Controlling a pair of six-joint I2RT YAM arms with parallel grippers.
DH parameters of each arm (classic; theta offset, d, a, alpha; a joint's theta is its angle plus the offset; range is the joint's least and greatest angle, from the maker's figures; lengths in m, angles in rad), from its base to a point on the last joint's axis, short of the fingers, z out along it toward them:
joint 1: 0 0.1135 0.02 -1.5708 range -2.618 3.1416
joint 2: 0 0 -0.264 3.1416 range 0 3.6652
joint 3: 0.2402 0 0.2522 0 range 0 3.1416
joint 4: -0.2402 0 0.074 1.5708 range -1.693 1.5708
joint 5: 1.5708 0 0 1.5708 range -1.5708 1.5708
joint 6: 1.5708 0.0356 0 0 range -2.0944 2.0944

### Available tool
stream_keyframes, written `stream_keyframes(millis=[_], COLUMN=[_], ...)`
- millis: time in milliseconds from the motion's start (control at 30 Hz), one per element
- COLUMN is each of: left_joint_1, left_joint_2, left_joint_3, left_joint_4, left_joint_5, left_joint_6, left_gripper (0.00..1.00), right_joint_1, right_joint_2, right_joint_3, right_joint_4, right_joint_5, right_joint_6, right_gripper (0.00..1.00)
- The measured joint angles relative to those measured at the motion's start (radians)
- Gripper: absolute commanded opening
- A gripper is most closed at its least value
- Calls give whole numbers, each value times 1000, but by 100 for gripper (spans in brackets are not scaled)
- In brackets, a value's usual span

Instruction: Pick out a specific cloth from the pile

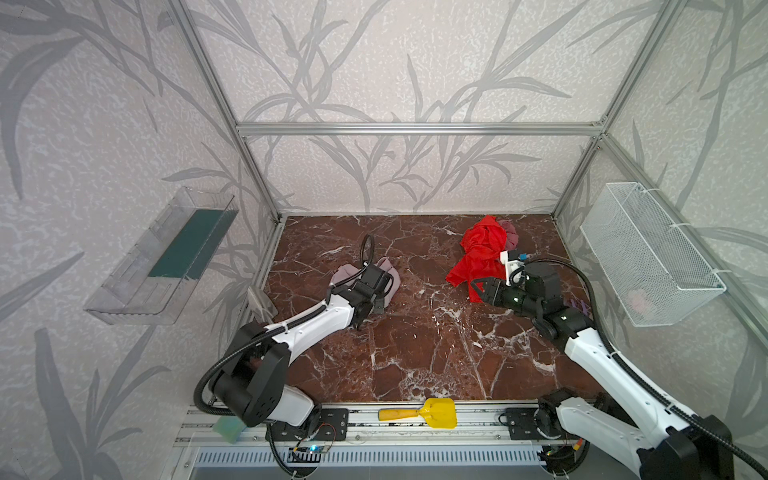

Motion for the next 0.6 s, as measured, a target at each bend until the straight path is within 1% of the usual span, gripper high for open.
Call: stream_keyframes(millis=[133, 300, 400, 600], left_joint_1=[45, 157, 206, 252], left_joint_2=[-48, -40, 18, 203], left_joint_3=[36, 85, 135, 234], left_joint_4=[-27, -29, -23, -6], left_joint_5=[-1, 40, 64, 85], left_joint_6=[14, 40, 59, 80], left_gripper=[0, 0, 0, 0], right_joint_1=[0, 0, 0, 0], right_joint_2=[-8, -11, -8, 1], right_joint_3=[0, 0, 1, 13], right_joint_4=[-1, -2, -2, -6], right_joint_5=[1, 3, 3, 3], right_joint_6=[3, 3, 3, 2], right_gripper=[52, 51, 51, 52])
